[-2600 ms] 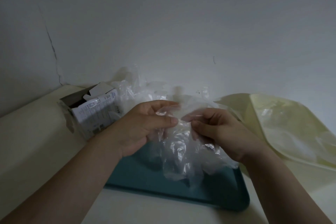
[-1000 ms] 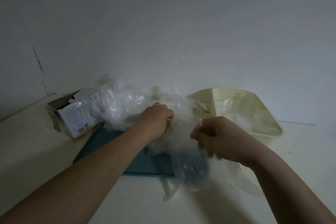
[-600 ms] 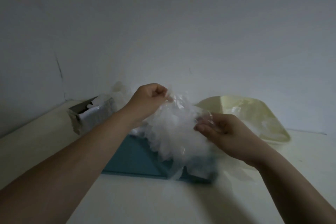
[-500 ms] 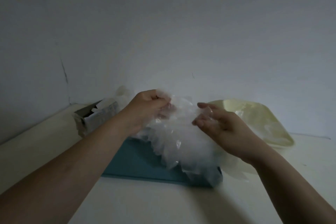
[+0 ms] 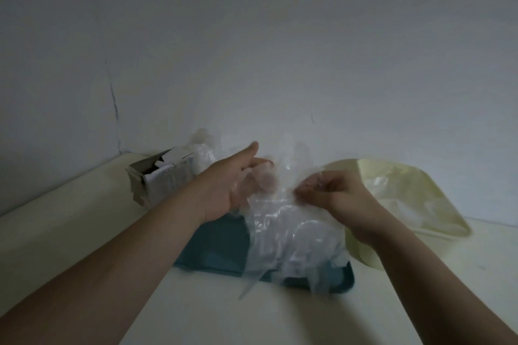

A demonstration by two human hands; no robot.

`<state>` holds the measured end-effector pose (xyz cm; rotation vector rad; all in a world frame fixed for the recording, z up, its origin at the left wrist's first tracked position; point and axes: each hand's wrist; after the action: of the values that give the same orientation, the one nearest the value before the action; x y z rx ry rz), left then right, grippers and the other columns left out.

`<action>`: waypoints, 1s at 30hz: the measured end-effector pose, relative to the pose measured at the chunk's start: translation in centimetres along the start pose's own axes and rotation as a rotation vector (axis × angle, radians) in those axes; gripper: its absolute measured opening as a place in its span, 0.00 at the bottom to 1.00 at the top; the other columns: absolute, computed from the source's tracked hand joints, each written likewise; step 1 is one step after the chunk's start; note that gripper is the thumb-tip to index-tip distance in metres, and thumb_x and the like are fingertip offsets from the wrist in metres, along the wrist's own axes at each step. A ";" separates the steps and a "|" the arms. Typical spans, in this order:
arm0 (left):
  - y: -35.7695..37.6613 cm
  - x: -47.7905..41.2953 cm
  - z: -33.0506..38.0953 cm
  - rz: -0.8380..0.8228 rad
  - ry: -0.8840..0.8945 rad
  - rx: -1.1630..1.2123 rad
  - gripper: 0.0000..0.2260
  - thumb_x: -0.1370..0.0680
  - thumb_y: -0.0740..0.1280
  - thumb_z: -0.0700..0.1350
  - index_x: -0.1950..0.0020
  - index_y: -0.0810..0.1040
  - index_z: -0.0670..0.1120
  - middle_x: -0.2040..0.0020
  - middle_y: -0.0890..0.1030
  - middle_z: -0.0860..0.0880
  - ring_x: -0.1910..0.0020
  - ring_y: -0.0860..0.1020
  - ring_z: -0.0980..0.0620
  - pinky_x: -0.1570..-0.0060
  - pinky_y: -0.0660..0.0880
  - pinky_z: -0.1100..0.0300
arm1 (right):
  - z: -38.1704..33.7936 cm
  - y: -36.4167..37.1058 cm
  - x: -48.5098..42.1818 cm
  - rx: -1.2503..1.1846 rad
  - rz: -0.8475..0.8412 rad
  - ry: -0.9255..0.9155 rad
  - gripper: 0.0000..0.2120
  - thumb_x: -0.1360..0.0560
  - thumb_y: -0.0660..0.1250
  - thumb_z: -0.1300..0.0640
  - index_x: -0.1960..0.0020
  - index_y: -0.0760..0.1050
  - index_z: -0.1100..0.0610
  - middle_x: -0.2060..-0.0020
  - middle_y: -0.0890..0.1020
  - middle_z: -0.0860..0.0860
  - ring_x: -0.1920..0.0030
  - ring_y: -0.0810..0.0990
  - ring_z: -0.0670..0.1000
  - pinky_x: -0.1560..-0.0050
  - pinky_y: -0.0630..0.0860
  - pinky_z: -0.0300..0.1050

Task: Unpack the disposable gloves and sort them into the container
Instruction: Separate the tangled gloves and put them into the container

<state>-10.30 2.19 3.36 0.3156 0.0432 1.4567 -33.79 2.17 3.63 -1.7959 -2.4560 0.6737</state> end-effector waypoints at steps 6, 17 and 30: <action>-1.1 0.3 -2.8 -0.187 -0.018 0.177 0.29 0.26 0.74 0.61 0.35 0.81 0.41 0.38 0.83 0.39 0.47 0.82 0.44 0.43 0.79 0.47 | 1.9 0.5 -0.3 -0.157 0.143 0.031 0.03 0.24 0.76 0.59 0.56 0.88 0.57 0.59 0.88 0.55 0.54 0.87 0.55 0.45 0.83 0.54; -0.3 -1.3 -1.7 0.303 0.246 0.009 0.03 0.20 0.72 0.40 0.48 0.85 0.42 0.55 0.85 0.45 0.56 0.84 0.49 0.59 0.84 0.54 | 4.2 0.1 0.9 0.333 0.222 0.118 0.07 0.22 0.72 0.55 0.55 0.87 0.57 0.61 0.87 0.51 0.57 0.85 0.53 0.56 0.80 0.44; 1.9 1.0 1.3 -0.173 0.392 -0.969 0.12 0.20 0.72 0.35 0.56 0.84 0.53 0.63 0.84 0.58 0.64 0.83 0.41 0.64 0.81 0.57 | -2.1 1.6 0.1 0.918 -0.112 -0.606 0.09 0.26 0.70 0.48 0.48 0.86 0.42 0.16 0.54 0.47 0.16 0.43 0.55 0.20 0.46 0.68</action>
<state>-11.69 3.09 5.20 -0.7452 -0.3062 1.1948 -31.78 3.35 4.96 -1.1618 -1.8634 2.1134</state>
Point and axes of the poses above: each hand's wrist, its own x-axis away from the middle knuckle, its own y-axis out of the palm, z = x × y
